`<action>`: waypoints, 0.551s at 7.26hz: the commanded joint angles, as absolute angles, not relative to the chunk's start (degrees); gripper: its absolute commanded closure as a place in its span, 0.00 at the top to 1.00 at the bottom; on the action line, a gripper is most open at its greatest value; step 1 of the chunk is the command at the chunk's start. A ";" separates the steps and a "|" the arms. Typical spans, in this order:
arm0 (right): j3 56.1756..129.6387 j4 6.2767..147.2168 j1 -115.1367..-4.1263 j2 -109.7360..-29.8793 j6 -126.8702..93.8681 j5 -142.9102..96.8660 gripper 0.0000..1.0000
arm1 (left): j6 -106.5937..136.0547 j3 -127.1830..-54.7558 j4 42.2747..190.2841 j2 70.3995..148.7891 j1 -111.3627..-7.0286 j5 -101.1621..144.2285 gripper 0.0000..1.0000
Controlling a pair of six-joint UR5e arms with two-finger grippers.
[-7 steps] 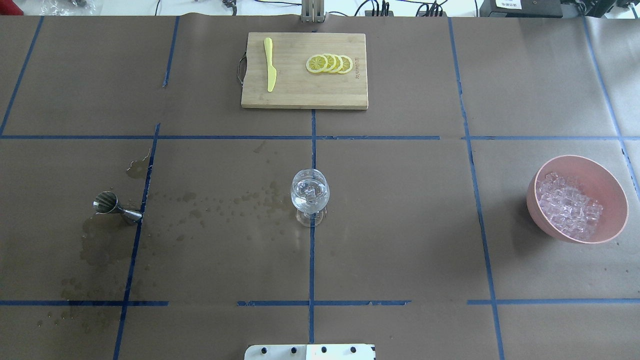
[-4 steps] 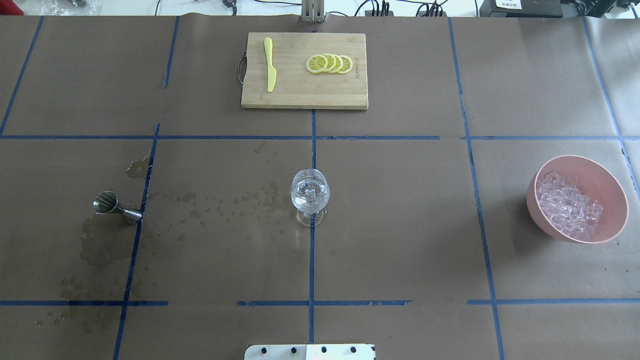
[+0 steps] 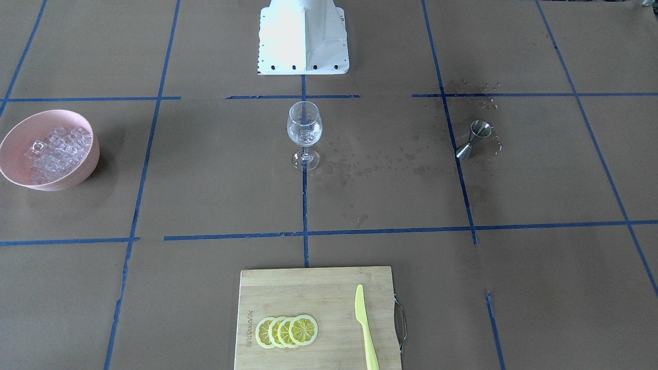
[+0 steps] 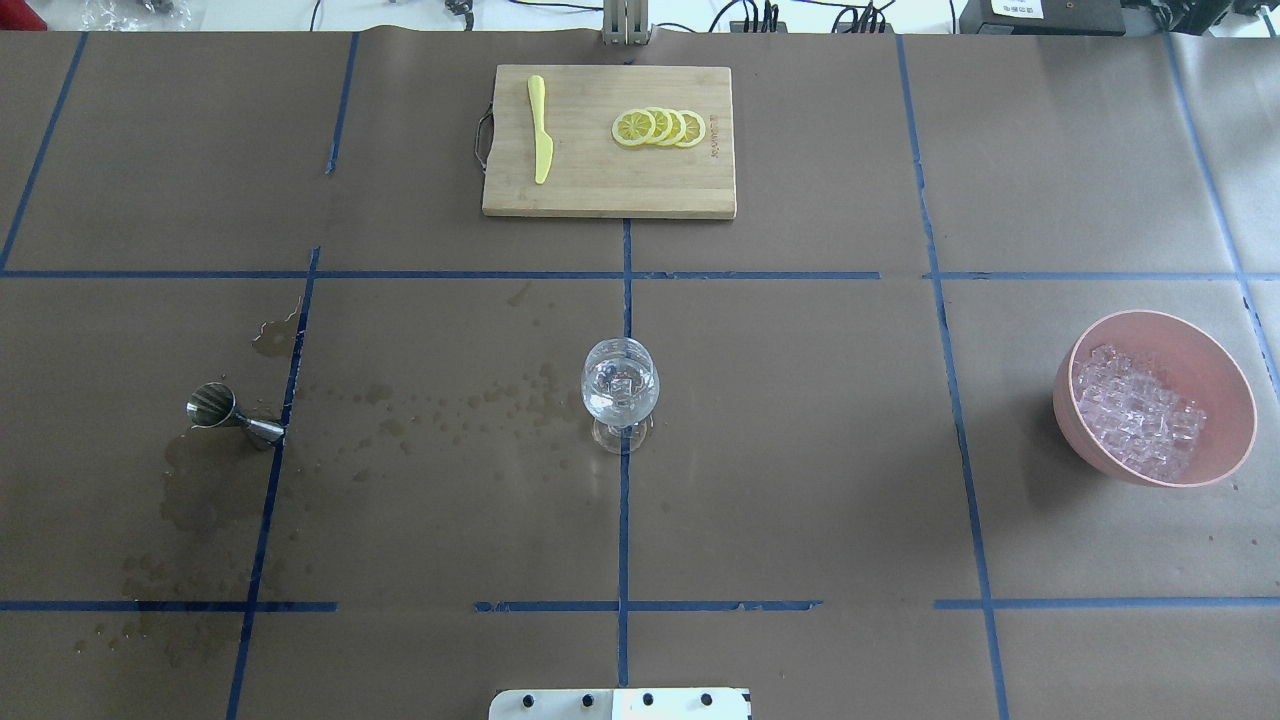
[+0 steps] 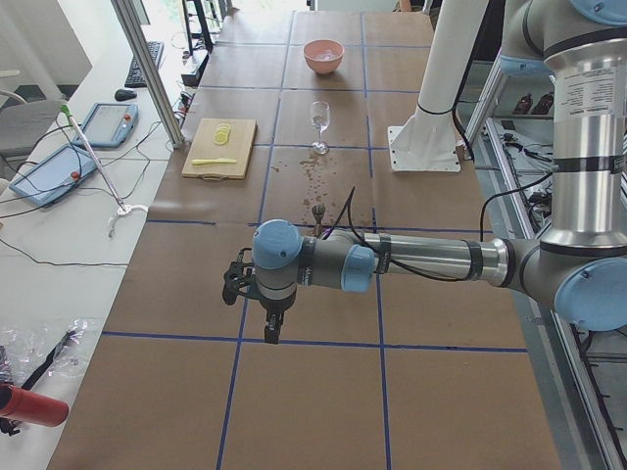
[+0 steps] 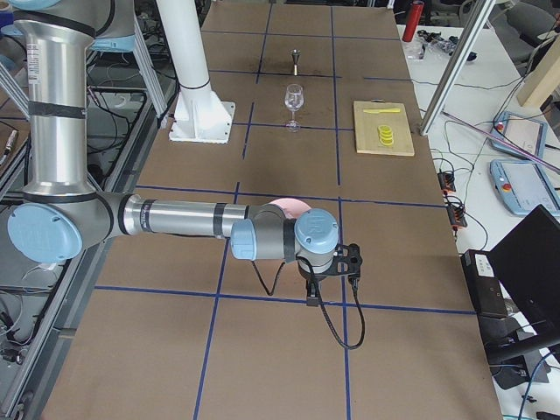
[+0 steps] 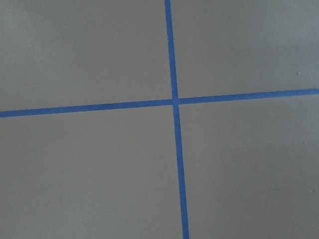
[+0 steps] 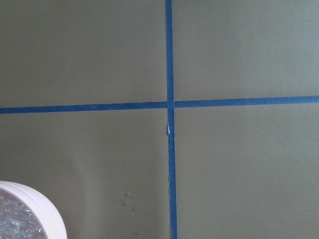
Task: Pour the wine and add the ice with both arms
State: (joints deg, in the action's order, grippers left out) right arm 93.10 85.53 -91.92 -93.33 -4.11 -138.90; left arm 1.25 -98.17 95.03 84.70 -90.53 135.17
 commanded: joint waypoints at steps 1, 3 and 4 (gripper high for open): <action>92.73 85.43 -91.93 -93.43 -3.96 -137.65 1.00 | 1.41 -98.35 95.10 84.73 -90.53 135.18 1.00; 92.20 85.34 -91.93 -93.34 -3.96 -132.38 1.00 | 1.41 -98.44 95.10 84.64 -90.53 135.18 1.00; 91.50 85.25 -91.93 -93.34 -4.04 -132.62 1.00 | 1.32 -98.44 95.10 84.64 -90.53 135.18 1.00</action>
